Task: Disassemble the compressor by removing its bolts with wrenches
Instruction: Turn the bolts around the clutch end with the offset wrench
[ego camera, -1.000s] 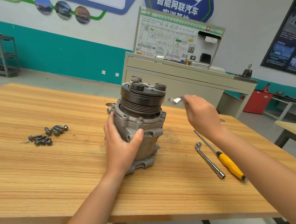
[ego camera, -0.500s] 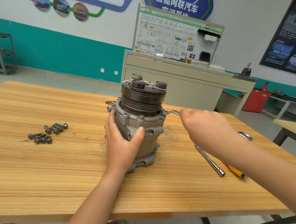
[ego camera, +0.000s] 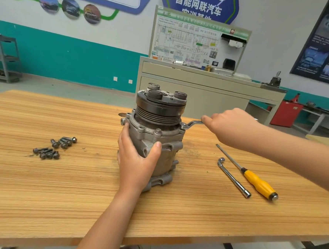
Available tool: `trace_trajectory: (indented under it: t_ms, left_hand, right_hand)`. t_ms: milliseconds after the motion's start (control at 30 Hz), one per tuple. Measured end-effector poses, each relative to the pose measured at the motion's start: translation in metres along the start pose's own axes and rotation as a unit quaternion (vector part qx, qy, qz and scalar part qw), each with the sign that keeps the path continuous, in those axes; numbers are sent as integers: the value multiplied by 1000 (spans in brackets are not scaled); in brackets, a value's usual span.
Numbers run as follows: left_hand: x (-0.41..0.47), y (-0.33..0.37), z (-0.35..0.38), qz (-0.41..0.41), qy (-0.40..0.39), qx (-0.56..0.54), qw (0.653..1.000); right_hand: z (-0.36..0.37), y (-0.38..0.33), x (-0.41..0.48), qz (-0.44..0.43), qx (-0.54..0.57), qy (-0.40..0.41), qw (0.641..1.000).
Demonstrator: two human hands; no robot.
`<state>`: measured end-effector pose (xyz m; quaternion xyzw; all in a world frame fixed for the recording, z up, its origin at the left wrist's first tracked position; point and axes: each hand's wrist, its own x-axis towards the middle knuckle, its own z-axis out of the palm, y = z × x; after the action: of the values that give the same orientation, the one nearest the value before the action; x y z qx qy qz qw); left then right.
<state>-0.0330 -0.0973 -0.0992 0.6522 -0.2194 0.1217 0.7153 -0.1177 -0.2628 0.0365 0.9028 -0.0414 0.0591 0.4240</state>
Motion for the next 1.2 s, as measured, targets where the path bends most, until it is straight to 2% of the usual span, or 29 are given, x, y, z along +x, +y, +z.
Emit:
trace_trajectory:
  t_ms: [200, 300, 400, 433, 500, 567, 600, 700, 733, 900, 1033, 1200]
  left_hand:
    - [0, -1, -1, 1, 0, 7, 1000]
    - [0, 0, 0, 2, 2, 8, 1000]
    - [0, 0, 0, 7, 3, 10, 1000]
    - [0, 0, 0, 6, 3, 9, 1000]
    - [0, -1, 0, 6, 2, 5, 1000]
    - [0, -2, 0, 7, 3, 0, 1000]
    - [1, -3, 0, 6, 3, 0, 1000]
    - [1, -3, 1, 4, 2, 0, 1000]
    - [1, -3, 1, 4, 4, -2, 1000]
    - [1, -3, 1, 5, 6, -12, 1000]
    - [1, -3, 1, 8, 7, -22, 1000]
    - [1, -3, 2, 8, 6, -29, 1000]
  right_hand:
    - [24, -10, 41, 12, 127, 152, 980]
    - [25, -21, 55, -20, 211, 288, 934]
    - [30, -25, 48, -5, 277, 287, 917]
    - [32, -23, 43, 36, 312, 282, 906]
    - [35, -14, 29, 153, 387, 285, 863]
    - [32, -10, 12, 200, 434, 269, 836]
    - [30, -11, 3, 198, 428, 242, 848]
    - [23, -21, -19, 168, 329, 126, 921]
    - [19, -24, -23, 163, 310, 105, 931]
    - [2, -31, -20, 133, 254, 39, 957]
    - [-24, -39, -14, 119, 143, 20, 982]
    - [-39, -34, -7, 84, 98, -11, 992]
